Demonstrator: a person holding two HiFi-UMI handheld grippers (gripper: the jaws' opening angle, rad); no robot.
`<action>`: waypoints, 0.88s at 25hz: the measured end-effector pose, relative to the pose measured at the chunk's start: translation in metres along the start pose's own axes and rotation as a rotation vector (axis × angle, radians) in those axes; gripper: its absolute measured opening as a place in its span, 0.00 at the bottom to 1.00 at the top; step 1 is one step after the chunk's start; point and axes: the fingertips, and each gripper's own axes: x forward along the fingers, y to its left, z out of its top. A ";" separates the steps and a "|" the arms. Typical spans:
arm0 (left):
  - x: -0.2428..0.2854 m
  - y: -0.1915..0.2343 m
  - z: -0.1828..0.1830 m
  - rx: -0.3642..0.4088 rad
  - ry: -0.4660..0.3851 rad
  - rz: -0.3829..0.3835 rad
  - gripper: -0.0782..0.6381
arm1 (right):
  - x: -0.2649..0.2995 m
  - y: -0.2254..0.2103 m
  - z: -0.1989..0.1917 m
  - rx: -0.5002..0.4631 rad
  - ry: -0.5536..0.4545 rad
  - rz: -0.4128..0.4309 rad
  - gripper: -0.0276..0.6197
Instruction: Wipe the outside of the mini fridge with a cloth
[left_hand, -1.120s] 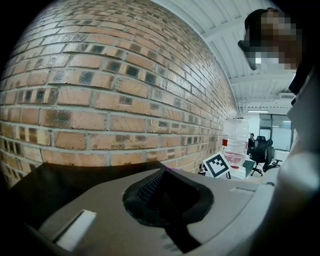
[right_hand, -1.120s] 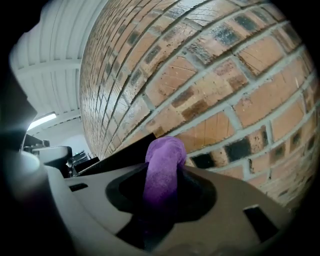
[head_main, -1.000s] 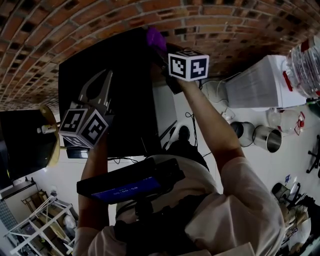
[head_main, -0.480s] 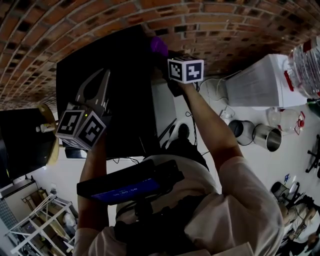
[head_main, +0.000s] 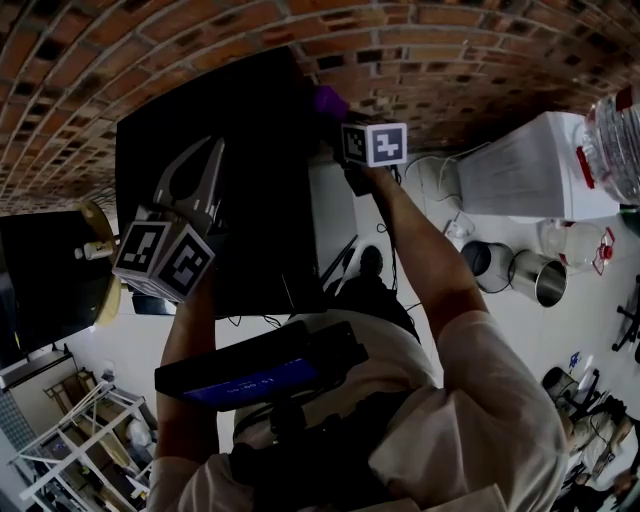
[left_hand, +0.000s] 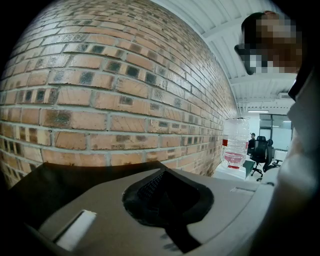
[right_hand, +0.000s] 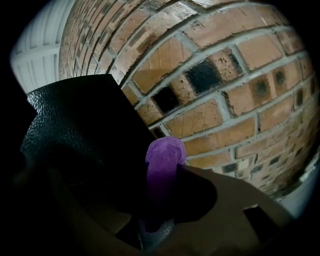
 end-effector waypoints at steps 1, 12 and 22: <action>0.000 0.000 0.000 0.000 0.000 0.000 0.12 | 0.001 -0.002 -0.002 0.000 0.005 -0.007 0.26; -0.002 0.000 0.000 0.000 0.000 0.000 0.12 | 0.018 -0.019 -0.023 0.032 0.066 -0.057 0.26; -0.001 -0.001 0.000 0.001 0.002 0.001 0.12 | 0.030 -0.040 -0.050 0.021 0.138 -0.130 0.26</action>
